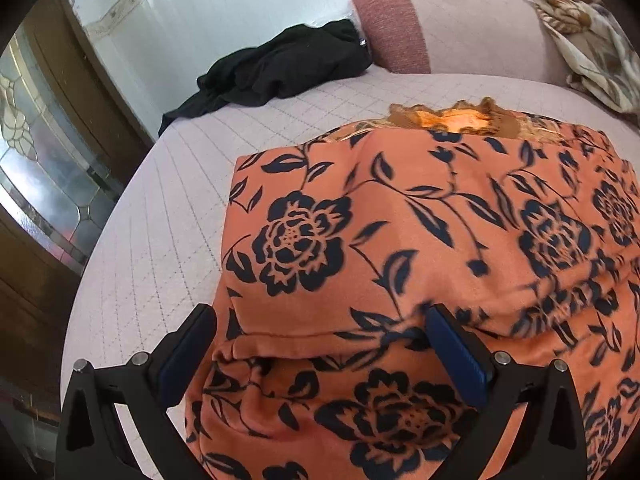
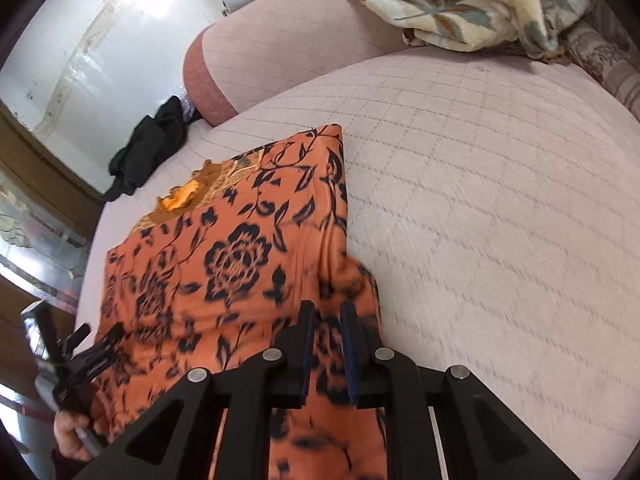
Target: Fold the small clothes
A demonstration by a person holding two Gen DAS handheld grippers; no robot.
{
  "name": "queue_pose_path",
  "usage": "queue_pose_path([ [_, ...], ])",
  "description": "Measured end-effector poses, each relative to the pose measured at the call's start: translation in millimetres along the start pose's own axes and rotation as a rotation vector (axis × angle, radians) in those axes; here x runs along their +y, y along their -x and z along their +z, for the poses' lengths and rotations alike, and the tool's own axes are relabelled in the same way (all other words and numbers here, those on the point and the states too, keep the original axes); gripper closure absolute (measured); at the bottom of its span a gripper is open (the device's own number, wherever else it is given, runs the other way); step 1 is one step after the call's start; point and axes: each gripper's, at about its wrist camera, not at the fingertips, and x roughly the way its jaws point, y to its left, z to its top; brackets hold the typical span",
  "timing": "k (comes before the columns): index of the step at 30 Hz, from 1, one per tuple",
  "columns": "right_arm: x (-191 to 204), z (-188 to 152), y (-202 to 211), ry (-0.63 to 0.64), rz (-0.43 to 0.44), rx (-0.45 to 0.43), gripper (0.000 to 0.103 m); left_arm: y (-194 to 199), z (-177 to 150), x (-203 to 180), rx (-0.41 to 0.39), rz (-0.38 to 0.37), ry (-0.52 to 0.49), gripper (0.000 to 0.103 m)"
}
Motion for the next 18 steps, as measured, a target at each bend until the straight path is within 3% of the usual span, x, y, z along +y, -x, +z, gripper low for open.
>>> queue_pose_path([
  [5, -1, -38, 23, -0.008, 0.050, 0.019, 0.087, 32, -24, -12, -0.021, -0.075, -0.043, 0.000],
  [9, -1, -76, 28, -0.024, 0.079, 0.062, 0.087, 53, -47, -21, -0.028, -0.093, -0.051, 0.000],
  [13, -5, -109, 26, -0.058, 0.078, 0.123, 0.086, 62, -95, -24, 0.064, -0.151, -0.012, 0.000],
  [18, -11, -134, 34, -0.128, 0.156, 0.137, 0.084, 88, -141, -13, 0.061, -0.187, 0.054, 0.000],
])
